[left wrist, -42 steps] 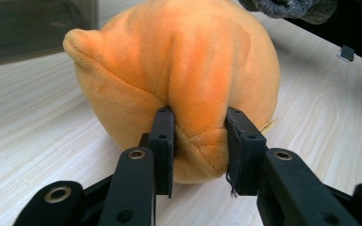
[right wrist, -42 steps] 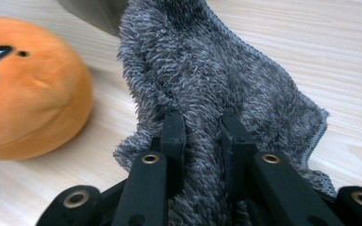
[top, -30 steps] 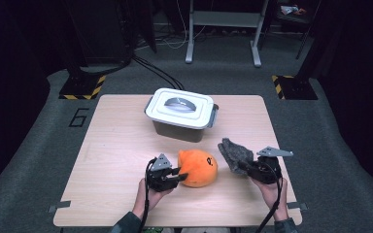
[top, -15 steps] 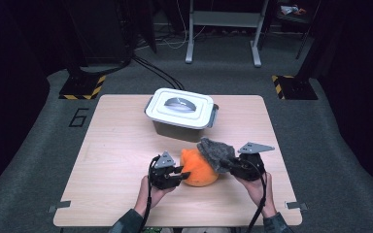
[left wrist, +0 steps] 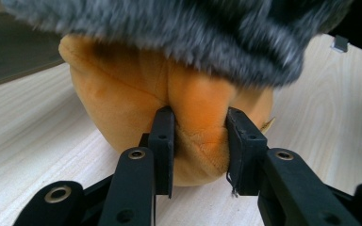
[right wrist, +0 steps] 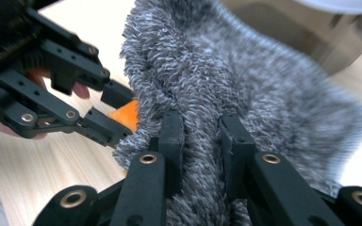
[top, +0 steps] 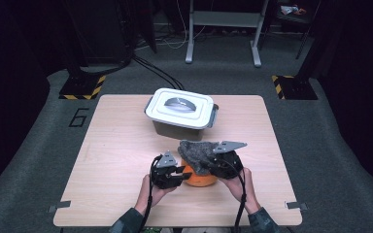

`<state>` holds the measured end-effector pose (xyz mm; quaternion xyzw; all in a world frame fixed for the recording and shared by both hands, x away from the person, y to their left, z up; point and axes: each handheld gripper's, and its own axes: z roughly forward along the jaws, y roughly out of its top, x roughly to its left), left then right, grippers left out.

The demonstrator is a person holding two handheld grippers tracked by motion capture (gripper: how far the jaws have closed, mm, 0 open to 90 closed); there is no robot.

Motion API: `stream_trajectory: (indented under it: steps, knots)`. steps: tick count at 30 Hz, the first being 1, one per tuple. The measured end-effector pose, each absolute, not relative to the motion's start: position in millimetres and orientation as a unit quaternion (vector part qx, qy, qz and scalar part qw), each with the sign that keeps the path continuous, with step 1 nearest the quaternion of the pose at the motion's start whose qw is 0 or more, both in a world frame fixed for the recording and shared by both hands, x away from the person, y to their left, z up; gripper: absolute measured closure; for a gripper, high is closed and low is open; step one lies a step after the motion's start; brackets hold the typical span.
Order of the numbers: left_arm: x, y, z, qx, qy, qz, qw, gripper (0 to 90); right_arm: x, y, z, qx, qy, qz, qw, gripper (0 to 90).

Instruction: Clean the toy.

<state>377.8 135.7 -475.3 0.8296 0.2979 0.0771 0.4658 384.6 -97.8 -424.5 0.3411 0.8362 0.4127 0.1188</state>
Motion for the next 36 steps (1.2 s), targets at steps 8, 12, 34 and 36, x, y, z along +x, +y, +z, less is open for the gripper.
stream_trajectory:
  steps: [8,12,34,36]
  knots:
    - [377.5,135.3,-480.3,0.826,0.311,0.088,0.462,49.2,393.5,-95.9,-444.1,0.353,0.841,0.396,0.109,75.7]
    - [375.9,135.0,-483.2,0.824,0.311,0.094,0.464,57.5,394.0,-92.0,-446.1,0.353,0.843,0.389,0.116,76.0]
    - [376.5,131.8,-482.8,0.823,0.311,0.097,0.465,73.0,390.5,-110.4,-445.9,0.378,0.829,0.387,0.14,77.4]
    - [376.4,131.9,-482.8,0.823,0.312,0.095,0.466,72.8,390.2,-114.7,-446.3,0.383,0.827,0.387,0.139,77.3]
